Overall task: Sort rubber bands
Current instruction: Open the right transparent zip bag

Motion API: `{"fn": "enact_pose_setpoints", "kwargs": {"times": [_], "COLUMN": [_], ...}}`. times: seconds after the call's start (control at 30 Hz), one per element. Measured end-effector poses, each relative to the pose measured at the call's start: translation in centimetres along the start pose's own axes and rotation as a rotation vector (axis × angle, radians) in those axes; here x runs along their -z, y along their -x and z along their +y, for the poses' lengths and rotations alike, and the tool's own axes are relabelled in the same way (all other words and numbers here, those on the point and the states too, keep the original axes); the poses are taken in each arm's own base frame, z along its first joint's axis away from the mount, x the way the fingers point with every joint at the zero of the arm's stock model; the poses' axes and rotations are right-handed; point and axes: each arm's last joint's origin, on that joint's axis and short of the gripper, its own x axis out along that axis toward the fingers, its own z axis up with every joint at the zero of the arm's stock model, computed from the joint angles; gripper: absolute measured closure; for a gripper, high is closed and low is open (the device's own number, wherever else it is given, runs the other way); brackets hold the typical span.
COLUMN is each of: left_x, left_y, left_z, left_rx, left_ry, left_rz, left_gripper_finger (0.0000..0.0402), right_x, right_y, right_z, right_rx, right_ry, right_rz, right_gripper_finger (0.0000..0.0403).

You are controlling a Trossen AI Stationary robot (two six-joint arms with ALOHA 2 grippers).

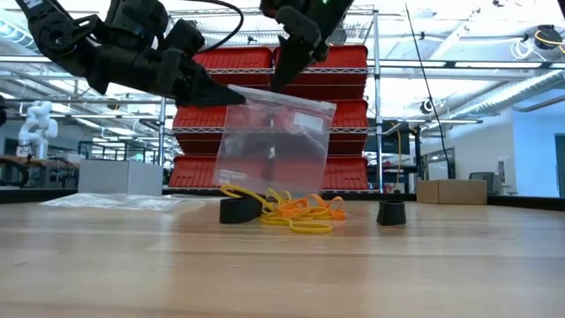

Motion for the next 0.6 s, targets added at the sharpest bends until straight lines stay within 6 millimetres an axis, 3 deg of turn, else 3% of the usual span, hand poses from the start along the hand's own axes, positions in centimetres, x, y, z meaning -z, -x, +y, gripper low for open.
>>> {"fn": "enact_pose_setpoints", "kwargs": {"times": [0.6], "left_x": [0.0], "left_y": [0.0], "left_z": [0.0], "left_rx": [-0.002], "left_ry": [-0.006], "left_rz": [0.000], "left_gripper_finger": [0.0400], "right_x": [0.0], "right_y": [-1.1], "right_z": [0.6], "right_rx": [0.009], "right_ry": [0.026], "right_rz": [-0.002], "right_gripper_finger": [0.0403]}}
